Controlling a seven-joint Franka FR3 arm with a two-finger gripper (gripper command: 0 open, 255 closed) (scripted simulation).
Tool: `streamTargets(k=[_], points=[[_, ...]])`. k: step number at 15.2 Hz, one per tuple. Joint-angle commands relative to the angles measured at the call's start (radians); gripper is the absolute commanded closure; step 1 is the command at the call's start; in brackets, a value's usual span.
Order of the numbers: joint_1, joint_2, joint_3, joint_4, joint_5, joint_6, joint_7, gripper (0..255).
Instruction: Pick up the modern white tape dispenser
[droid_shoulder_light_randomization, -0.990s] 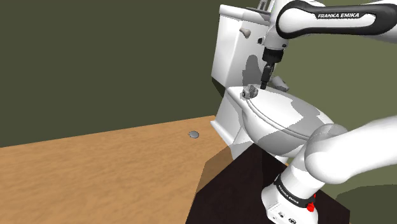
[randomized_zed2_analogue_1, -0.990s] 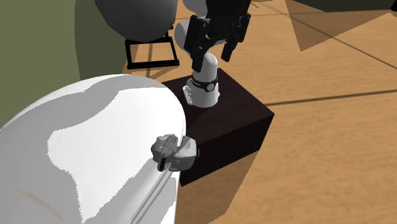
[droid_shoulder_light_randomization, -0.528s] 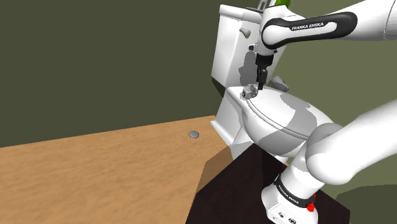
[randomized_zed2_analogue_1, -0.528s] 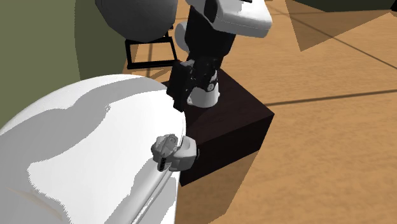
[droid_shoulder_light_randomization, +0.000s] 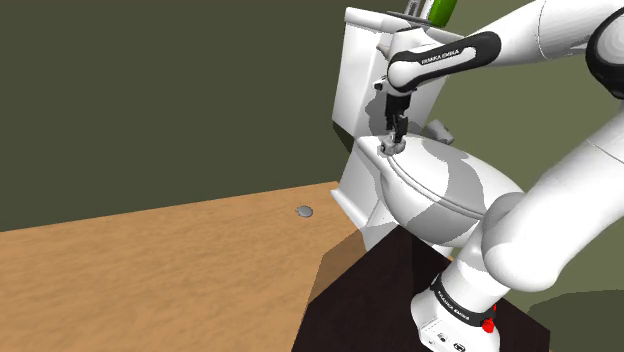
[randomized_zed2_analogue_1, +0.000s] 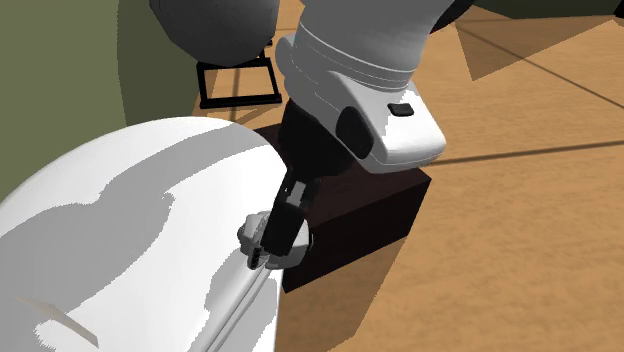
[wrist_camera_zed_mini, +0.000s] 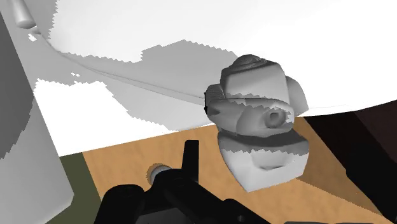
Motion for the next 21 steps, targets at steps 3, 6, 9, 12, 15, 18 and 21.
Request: streamTargets(k=[3, 6, 9, 12, 15, 18, 21], points=[[-0.003, 0.03, -0.012, -0.027, 0.0, 0.058, -0.006, 0], [-0.004, 0.047, -0.017, -0.047, 0.001, 0.094, -0.001, 0], [-0.004, 0.05, -0.017, -0.045, 0.002, 0.095, -0.002, 255], [-0.004, 0.05, -0.017, -0.046, 0.002, 0.095, -0.002, 255], [-0.004, 0.051, -0.018, -0.046, 0.002, 0.096, -0.002, 255], [-0.004, 0.04, -0.015, -0.04, 0.0, 0.08, -0.003, 255], [-0.002, 0.022, -0.009, -0.015, 0.0, 0.039, -0.01, 255]])
